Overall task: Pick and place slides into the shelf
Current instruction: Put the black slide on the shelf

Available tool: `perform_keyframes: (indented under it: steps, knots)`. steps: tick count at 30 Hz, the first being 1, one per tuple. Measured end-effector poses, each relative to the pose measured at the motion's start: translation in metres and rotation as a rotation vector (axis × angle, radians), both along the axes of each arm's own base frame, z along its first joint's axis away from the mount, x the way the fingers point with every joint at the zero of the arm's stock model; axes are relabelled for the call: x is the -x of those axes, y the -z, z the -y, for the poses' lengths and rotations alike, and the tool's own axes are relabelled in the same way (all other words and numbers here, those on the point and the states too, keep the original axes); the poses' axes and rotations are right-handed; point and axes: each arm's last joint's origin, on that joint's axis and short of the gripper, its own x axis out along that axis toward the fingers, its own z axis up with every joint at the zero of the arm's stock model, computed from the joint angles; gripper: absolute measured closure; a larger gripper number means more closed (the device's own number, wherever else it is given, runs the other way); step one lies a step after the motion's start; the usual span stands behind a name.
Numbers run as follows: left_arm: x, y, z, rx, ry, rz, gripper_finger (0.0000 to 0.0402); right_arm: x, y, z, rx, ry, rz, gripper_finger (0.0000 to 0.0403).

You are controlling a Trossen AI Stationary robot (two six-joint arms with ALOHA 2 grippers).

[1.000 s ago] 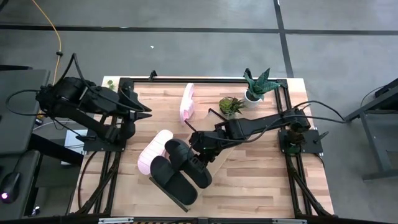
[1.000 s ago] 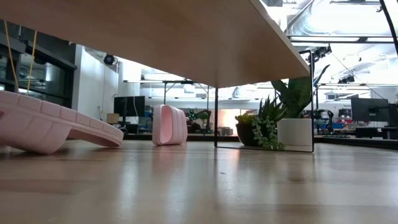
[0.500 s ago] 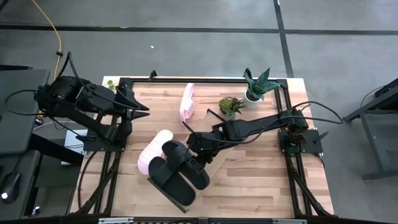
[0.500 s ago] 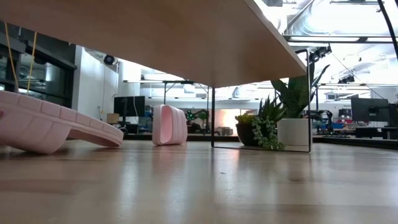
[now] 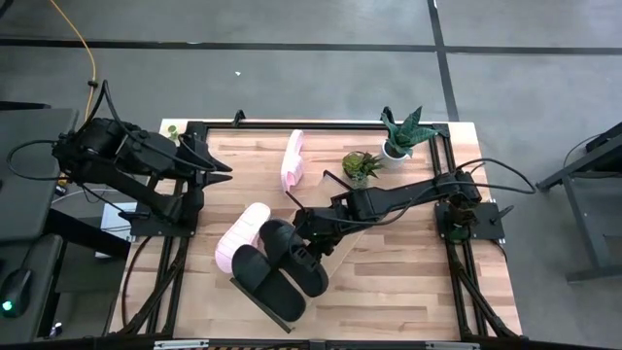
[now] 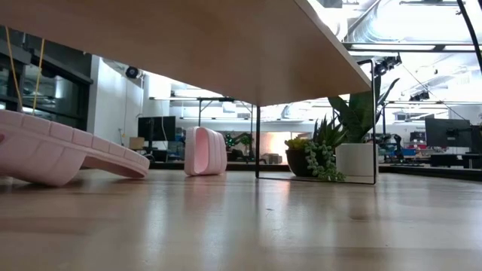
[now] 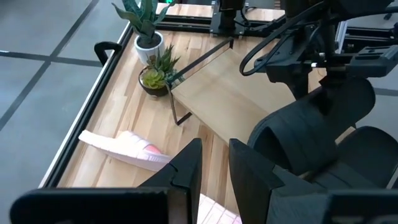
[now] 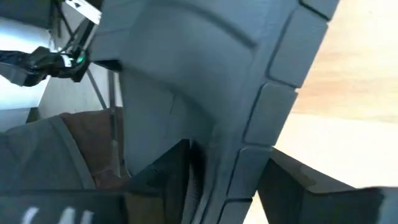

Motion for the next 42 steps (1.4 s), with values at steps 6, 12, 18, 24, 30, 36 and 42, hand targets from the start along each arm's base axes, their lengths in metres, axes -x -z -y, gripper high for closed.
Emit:
perform_keyframes:
  steps: [6,12,18,24,30,36,42]
  knots:
    - [0.0,0.0,0.0,-0.006,0.004,-0.002,0.0332,0.003,0.002,0.001,0.006,0.007,-0.041,0.0201]
    - [0.0,0.0,0.0,-0.006,0.004,-0.002,0.0332,0.005,0.004,0.002,0.038,0.023,-0.061,0.019]
    - [0.0,0.0,0.0,-0.007,0.003,-0.002,0.0332,0.009,0.007,0.004,0.092,0.038,-0.109,0.019]
    - [0.0,0.0,-0.001,-0.03,-0.001,-0.004,0.0332,0.01,0.008,0.006,0.151,0.053,-0.107,0.019]
    - [0.0,0.0,-0.001,-0.032,0.001,-0.004,0.0332,0.014,0.01,0.002,0.192,0.061,-0.128,0.019]
    - [0.0,0.0,-0.001,-0.032,0.001,-0.004,0.0332,0.022,0.01,-0.003,0.215,0.05,-0.171,0.019]
    - [0.0,0.0,-0.001,-0.032,0.0,-0.004,0.0332,0.03,0.003,-0.003,0.312,0.14,-0.161,0.019]
